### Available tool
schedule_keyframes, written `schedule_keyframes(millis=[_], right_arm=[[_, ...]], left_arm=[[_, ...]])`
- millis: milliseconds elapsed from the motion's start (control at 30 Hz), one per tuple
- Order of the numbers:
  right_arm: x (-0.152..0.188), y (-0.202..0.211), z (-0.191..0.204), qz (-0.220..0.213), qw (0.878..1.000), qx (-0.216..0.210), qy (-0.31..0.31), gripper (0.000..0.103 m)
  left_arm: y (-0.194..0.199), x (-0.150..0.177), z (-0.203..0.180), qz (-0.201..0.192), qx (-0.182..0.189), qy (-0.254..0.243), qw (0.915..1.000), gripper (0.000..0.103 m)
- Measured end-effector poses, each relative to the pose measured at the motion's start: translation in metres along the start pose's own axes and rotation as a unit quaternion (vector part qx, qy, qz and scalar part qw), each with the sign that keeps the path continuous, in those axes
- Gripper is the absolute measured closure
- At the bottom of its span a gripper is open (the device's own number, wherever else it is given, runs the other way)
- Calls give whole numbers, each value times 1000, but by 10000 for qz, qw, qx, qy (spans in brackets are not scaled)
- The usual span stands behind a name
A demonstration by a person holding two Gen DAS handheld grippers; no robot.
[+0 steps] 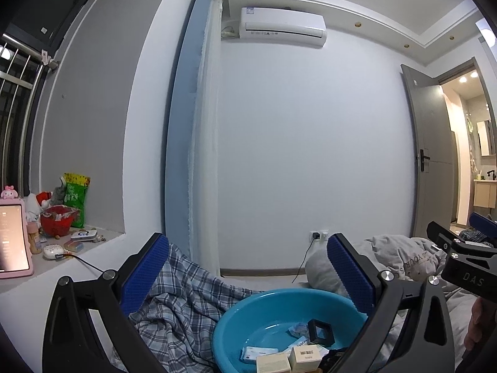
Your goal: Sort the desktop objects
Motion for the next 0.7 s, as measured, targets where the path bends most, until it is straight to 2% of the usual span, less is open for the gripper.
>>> schedule_keyframes(millis=[200,333,467,533,600,700], right_arm=[[2,-4,-2,116,9997,178,85,0],[3,-5,-5,150,9998,116,-34,0],[4,-7,-15,186,9981,564,-182,0],[3,-5,-14,112,9986,484,-158,0],[2,-3,-11,55,9995,271,-134,0],[-1,0,-12,-67,9995,291,-142,0]], left_arm=[[-1,0,-2,54,-15,31,10000,0],[-4,2,-4,140,59,35,9999,0],[-4,1,-4,113,-160,-49,9998,0],[-5,2,-7,118,-207,-116,9996,0],[-5,3,-12,103,-90,-194,9997,0],[-5,4,-16,88,-76,-244,9996,0]])
Point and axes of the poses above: each gripper's, at about its wrist camera, not at the fingertips, and y roughly against the way its jaws point, z to its left, x to its underside, the point moved 10 cm from there along -y, roughly the way its jaws point, and after that the axes turned 12 degrees about z, right-handed, at the moved point
